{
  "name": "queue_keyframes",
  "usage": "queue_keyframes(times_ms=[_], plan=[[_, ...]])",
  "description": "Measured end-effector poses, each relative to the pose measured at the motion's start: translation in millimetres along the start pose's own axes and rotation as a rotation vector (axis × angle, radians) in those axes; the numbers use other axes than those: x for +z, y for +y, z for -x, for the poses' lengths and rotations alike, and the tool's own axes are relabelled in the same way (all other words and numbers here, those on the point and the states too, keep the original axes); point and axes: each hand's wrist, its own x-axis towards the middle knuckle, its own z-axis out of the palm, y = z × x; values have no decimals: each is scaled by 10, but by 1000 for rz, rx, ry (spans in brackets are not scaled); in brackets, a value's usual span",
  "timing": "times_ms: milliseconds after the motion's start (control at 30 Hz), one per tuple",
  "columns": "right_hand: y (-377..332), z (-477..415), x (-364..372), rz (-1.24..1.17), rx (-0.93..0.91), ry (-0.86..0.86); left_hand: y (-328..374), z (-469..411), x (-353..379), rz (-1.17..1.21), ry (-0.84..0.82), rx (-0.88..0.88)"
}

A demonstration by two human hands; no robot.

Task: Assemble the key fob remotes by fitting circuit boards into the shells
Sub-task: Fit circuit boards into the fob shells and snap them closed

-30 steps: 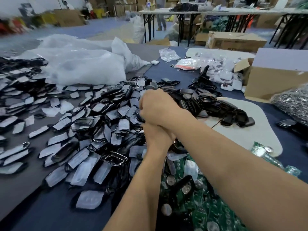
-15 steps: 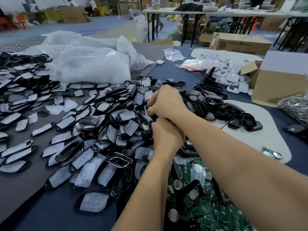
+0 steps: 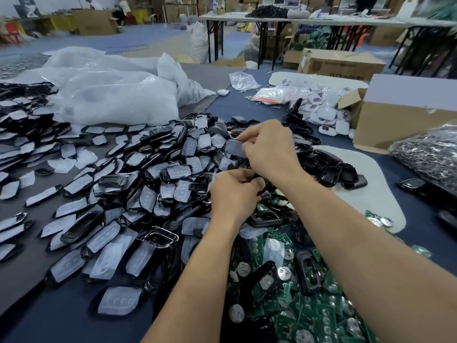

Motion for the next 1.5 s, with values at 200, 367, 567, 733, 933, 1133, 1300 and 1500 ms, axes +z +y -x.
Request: queue_keyframes(times_ms=[200, 367, 567, 733, 933, 1133, 1300, 1500], plan=[[190, 236, -431, -507, 244, 120, 69, 78, -14, 43, 139, 30], [612, 904, -730, -740, 466, -70, 179, 122, 31, 297, 86, 54], [957, 1131, -801, -809, 577, -33, 133, 246, 141, 45, -331, 247], [1054, 1115, -856, -1018, 655, -78, 147, 288, 208, -43, -445, 274], [1092, 1064, -953, -1545, 721, -139, 219, 299, 199, 206, -369, 134], [1108, 1088, -968, -1905, 711, -199, 214, 480, 409, 256, -367, 95], [1099, 1107, -928, -1888, 759, -257, 262, 546, 433, 276, -394, 38], [1095, 1118, -921, -1895, 700, -378, 314, 621, 372, 334, -463, -45]])
